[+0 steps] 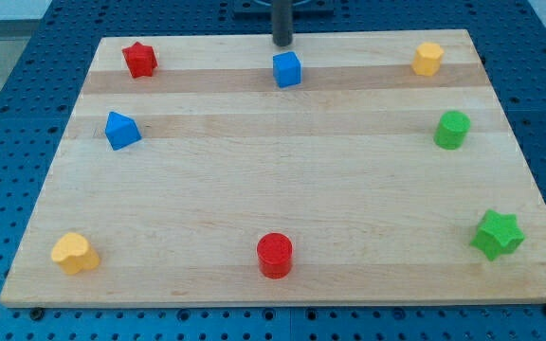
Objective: Push the blue cube towards center
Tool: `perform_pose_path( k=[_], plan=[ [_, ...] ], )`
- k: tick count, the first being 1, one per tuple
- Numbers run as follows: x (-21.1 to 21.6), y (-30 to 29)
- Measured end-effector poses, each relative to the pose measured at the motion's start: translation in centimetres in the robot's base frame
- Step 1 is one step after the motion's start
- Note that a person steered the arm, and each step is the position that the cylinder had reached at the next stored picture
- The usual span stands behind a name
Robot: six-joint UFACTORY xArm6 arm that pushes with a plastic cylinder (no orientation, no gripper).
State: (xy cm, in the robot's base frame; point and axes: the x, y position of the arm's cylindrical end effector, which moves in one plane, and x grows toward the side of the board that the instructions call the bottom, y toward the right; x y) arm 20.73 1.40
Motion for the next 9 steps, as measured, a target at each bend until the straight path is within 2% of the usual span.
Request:
perform_pose_path(
  k=[1, 2, 4, 6, 7, 8, 9],
  plan=[
    [3.7, 1.2],
    [5.0, 1.2],
    [12.3, -2.5],
    [16.8, -4.2],
    [17.7, -4.2],
    [19.0, -1.6],
    [16.3, 0.5]
  ],
)
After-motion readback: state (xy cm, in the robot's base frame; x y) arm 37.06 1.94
